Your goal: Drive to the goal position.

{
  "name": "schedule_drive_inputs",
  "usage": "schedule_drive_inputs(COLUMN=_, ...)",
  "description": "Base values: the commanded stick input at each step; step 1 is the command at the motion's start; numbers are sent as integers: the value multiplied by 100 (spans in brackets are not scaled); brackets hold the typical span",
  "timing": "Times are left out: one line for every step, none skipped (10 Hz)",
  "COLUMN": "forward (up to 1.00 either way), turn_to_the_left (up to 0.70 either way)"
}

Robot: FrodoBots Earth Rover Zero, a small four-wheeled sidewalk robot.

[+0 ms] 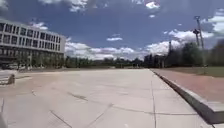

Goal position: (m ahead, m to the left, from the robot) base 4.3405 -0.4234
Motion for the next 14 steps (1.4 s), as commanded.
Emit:
schedule_drive_inputs(forward=70, turn_to_the_left=-35)
schedule_drive_inputs(forward=70, turn_to_the_left=-35)
schedule_drive_inputs(forward=70, turn_to_the_left=-31)
schedule_drive_inputs(forward=70, turn_to_the_left=-8)
schedule_drive_inputs(forward=70, turn_to_the_left=7)
schedule_drive_inputs(forward=70, turn_to_the_left=0)
schedule_drive_inputs(forward=70, turn_to_the_left=0)
schedule_drive_inputs(forward=70, turn_to_the_left=0)
schedule_drive_inputs(forward=70, turn_to_the_left=0)
schedule_drive_inputs(forward=70, turn_to_the_left=0)
schedule_drive_inputs(forward=70, turn_to_the_left=0)
schedule_drive_inputs(forward=70, turn_to_the_left=0)
schedule_drive_inputs(forward=70, turn_to_the_left=0)
schedule_drive_inputs(forward=70, turn_to_the_left=0)
